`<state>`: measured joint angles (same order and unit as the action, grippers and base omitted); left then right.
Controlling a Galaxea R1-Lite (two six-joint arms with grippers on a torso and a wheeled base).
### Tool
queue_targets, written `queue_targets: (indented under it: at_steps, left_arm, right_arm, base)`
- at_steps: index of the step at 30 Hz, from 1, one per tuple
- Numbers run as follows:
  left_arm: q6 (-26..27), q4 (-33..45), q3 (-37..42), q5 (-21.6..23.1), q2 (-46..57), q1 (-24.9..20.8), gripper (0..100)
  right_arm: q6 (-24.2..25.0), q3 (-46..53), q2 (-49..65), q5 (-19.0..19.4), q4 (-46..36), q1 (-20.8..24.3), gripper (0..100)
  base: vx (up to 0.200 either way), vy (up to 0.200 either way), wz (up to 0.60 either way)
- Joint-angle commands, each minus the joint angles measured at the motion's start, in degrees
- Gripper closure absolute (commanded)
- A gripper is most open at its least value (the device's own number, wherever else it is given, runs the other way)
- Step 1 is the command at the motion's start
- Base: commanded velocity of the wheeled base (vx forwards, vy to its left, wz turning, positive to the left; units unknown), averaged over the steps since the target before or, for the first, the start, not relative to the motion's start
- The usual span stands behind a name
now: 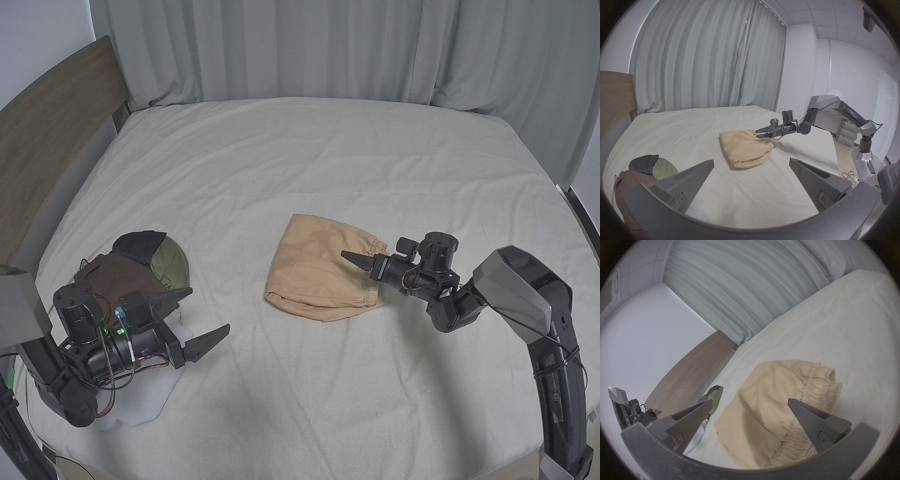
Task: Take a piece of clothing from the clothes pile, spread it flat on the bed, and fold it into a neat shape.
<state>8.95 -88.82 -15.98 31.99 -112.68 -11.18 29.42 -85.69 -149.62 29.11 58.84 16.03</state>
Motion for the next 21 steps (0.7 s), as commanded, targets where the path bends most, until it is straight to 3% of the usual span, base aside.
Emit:
queue_targets:
  at_steps: [1, 4, 8, 9, 10, 11, 14, 18, 21]
  left_arm:
    - [0.02, -0.04, 0.16, 0.00, 1.76, -0.25, 0]
    - [0.10, -0.04, 0.16, -0.08, 2.99, -0.77, 0]
    - [0.02, 0.05, 0.34, -0.17, 5.89, -2.71, 0]
    - [0.02, 0.05, 0.34, -0.26, 5.98, -2.80, 0]
    - [-0.07, 0.05, -0.01, -0.52, 6.86, -4.38, 0]
    - [-0.16, 0.05, -0.01, -0.61, 7.21, -4.99, 0]
    - [-0.42, 0.05, 0.16, -0.61, 9.23, -6.75, 0]
    - [-0.60, 0.05, 1.04, -0.61, 12.83, -8.86, 0]
    - [-0.69, 0.14, 2.27, -0.08, 16.79, -10.00, 0]
  right_arm:
    - [-0.06, 5.27, 8.55, -0.02, 1.45, 1.37, 0]
    - [-1.82, 9.84, 13.56, -0.20, 2.33, 1.81, 0]
    - [-12.01, 21.00, 21.65, -0.46, 4.26, 2.07, 0]
    - [-12.54, 21.44, 21.82, -0.46, 4.35, 2.07, 0]
    - [-20.10, 27.59, 24.99, -1.07, 5.76, 2.07, 0]
    - [-23.35, 30.40, 26.39, -1.69, 6.55, 2.07, 0]
    - [-28.62, 38.40, 30.70, -3.01, 9.80, 2.34, 0]
    - [-28.80, 46.66, 35.88, -3.10, 13.67, 1.81, 0]
    - [-29.24, 50.36, 39.49, -3.18, 16.30, -1.35, 0]
  base:
    - [0.000, 0.000, 0.00]
    - [0.000, 0.000, 0.00]
    - [0.000, 0.000, 0.00]
    - [0.000, 0.000, 0.00]
    - [0.000, 0.000, 0.00]
    - [0.000, 0.000, 0.00]
    - [0.000, 0.000, 0.00]
    - [0.000, 0.000, 0.00]
    - [0.000, 0.000, 0.00]
